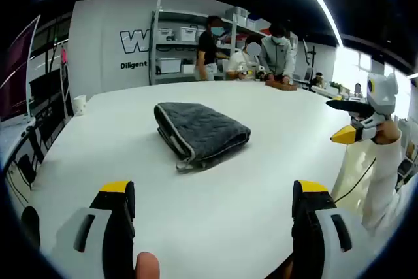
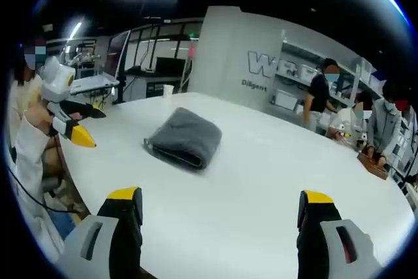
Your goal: Open the folded towel by lifting each exposed corner and separating the folded layers until the towel lies flat within the target outline without major curled edges
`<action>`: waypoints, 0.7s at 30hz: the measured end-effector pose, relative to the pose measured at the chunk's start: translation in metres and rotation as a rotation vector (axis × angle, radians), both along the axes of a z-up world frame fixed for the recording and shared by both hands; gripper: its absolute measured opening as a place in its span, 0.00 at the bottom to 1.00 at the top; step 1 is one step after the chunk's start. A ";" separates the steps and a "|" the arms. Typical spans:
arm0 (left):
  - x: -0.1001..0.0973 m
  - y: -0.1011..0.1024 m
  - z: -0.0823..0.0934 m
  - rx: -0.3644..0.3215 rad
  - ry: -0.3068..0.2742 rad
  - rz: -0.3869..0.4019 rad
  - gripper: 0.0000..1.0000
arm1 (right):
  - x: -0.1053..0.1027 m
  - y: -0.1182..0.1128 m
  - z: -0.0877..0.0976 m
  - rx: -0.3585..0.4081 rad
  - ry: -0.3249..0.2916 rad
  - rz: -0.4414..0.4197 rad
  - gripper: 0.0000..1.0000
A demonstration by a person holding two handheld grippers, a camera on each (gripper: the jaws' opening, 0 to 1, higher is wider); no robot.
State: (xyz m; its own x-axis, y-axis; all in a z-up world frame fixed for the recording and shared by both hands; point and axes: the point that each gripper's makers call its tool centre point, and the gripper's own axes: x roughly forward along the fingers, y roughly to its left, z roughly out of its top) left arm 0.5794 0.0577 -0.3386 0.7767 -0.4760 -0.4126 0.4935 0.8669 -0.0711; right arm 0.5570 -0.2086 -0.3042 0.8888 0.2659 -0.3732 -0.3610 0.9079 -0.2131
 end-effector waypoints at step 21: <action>0.001 0.004 0.001 -0.002 0.002 0.007 1.00 | 0.002 -0.001 -0.002 -0.007 0.004 -0.012 0.99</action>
